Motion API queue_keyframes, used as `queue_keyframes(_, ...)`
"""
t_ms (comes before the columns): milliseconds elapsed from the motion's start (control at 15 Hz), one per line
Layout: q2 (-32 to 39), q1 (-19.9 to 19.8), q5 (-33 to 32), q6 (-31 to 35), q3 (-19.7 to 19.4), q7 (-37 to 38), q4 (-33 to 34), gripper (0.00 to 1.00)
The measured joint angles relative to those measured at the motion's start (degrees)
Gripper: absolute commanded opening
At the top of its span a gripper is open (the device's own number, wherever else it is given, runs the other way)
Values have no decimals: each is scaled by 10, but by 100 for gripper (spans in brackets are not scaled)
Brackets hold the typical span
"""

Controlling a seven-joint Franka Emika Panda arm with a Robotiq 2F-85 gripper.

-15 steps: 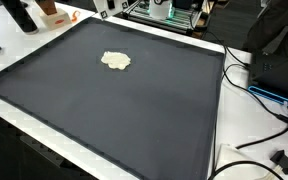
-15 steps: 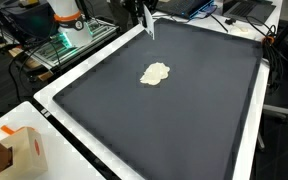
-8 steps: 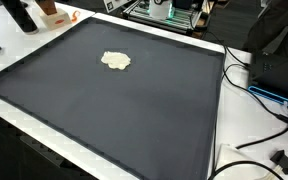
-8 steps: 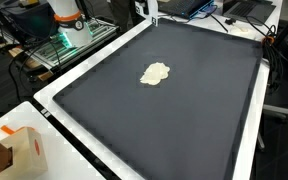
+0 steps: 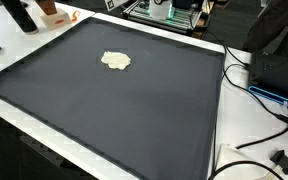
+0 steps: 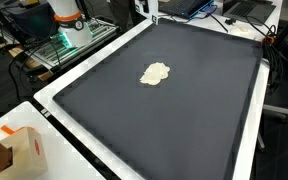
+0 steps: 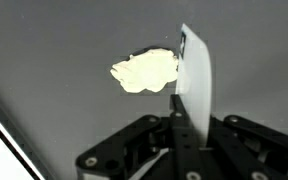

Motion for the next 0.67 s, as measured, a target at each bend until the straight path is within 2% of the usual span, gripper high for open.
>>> queue_keyframes(133, 6, -5, -36, 0, 7, 61, 2, 1)
queue_keyframes(667, 70, -20, -236, -12, 38, 390, 11, 1)
